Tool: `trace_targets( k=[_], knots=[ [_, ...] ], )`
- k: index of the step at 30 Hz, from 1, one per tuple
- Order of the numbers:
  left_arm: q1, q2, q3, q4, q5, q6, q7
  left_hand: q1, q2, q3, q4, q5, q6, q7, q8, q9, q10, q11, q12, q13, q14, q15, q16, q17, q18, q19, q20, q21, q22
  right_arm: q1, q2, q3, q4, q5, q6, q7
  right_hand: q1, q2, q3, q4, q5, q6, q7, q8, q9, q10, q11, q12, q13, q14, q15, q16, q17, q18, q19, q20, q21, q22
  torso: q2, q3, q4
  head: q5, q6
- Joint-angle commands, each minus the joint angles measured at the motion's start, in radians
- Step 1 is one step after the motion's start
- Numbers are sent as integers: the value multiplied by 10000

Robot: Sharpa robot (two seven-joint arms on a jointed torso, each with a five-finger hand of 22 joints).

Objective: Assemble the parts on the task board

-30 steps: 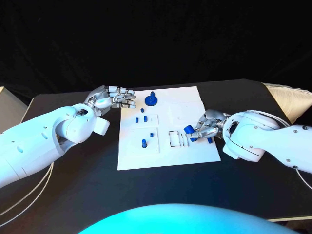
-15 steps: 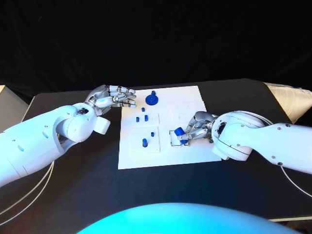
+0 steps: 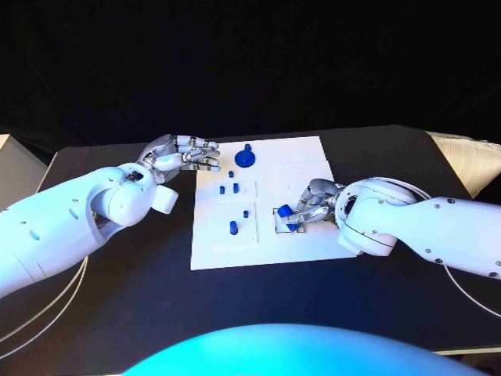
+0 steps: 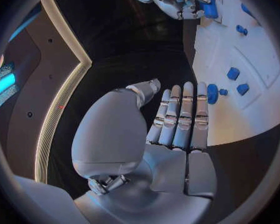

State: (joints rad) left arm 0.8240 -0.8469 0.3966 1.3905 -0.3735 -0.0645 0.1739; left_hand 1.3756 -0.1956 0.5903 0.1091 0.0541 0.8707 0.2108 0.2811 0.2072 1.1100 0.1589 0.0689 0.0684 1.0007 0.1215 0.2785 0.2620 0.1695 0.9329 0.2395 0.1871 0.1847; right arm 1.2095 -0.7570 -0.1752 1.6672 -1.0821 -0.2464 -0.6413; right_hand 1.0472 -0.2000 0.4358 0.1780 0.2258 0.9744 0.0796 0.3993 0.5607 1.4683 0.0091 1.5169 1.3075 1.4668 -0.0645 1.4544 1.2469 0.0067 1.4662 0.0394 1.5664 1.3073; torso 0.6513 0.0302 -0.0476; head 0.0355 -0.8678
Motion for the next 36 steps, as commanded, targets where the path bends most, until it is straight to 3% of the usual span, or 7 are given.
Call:
trace_targets(
  k=[1, 17, 25, 28, 30, 31, 36],
  knots=[
    [-9, -6, 4, 33, 58, 155, 33, -11, 105, -6, 48, -35, 17, 72, 11, -15, -42, 39, 62, 17, 60, 15, -29, 9, 136, 46, 15, -35, -9, -21, 42, -11, -49, -355, 82, -69, -131, 12, -15, 90, -52, 36, 2, -28, -2, 529, -69, -46, 2007, 450, -47, 24, 7, -67, 1046, -92, 44, 2635, 6, 2, -3, 8, -3],
    [-9, 3, 3, 28, 58, 180, 6, -23, 120, -12, 74, -35, 20, 73, 11, -19, -45, 41, 63, 17, 65, 16, -46, 25, 135, 60, 16, -57, -29, -30, 300, -11, -201, -381, 48, -51, -593, 7, -99, 321, -495, 36, -30, 57, 62, 534, -94, -56, 2018, 458, -65, 21, 42, -67, 1046, -106, 44, 2635, 1, 2, -10, 13, -47],
    [-9, -11, 3, 28, 58, 178, -12, -23, 120, -12, 74, -35, 20, 73, 11, -19, -45, 41, 63, 17, 65, 16, -46, 25, 135, 60, 16, -57, -29, -42, 325, -11, -199, -369, -12, 15, -1213, 75, -1254, 1051, -1722, -13, -83, 219, 182, 554, -140, -58, 2054, 468, -104, 9, 90, -67, 1046, -140, 44, 2635, -6, 5, -6, 5, -45],
    [-9, -15, 3, 31, 58, 180, -18, -26, 126, -13, 82, -35, 19, 74, 10, -21, -47, 41, 63, 17, 65, 17, -53, 30, 135, 65, 17, -64, -36, -46, 309, -11, -186, -366, -31, 44, -1538, 154, -2060, 1152, -1765, -28, -106, 284, 235, 557, -160, -62, 2063, 467, -127, 4, 104, -67, 1046, -164, 44, 2635, -7, 6, -10, 9, -44],
    [-9, -18, 3, 33, 58, 181, -21, -26, 126, -13, 82, -35, 19, 74, 10, -21, -47, 41, 63, 17, 65, 17, -53, 30, 135, 65, 17, -64, -36, -48, 292, -11, -172, -365, -45, 59, -1804, 406, -2364, 1135, -1691, -44, -107, 309, 256, 557, -154, -67, 2066, 469, -129, 1, 110, -67, 1046, -165, 44, 2635, -6, 8, -11, 5, -40],
    [-9, -19, 3, 33, 58, 181, -22, -26, 126, -13, 82, -35, 19, 74, 10, -21, -47, 41, 63, 17, 65, 17, -53, 30, 135, 65, 17, -64, -36, -49, 282, -11, -165, -364, -50, 67, -1919, 407, -2518, 1131, -1263, -52, -107, 323, 268, 560, -161, -65, 2070, 470, -128, 2, 121, -67, 1046, -172, 44, 2635, -6, 8, -11, 5, -40],
    [-9, -27, 3, 34, 58, 181, -30, -26, 126, -13, 82, -35, 19, 74, 10, -21, -47, 41, 63, 17, 65, 17, -53, 30, 135, 65, 17, -64, -36, -59, 165, -11, -74, -363, -63, 177, -1830, 473, -2636, 1092, -1147, -58, -108, 341, 279, 566, -162, -61, 2079, 470, -127, -2, 121, -67, 1046, -171, 44, 2635, -4, 13, -9, 12, -43]
  ],
)
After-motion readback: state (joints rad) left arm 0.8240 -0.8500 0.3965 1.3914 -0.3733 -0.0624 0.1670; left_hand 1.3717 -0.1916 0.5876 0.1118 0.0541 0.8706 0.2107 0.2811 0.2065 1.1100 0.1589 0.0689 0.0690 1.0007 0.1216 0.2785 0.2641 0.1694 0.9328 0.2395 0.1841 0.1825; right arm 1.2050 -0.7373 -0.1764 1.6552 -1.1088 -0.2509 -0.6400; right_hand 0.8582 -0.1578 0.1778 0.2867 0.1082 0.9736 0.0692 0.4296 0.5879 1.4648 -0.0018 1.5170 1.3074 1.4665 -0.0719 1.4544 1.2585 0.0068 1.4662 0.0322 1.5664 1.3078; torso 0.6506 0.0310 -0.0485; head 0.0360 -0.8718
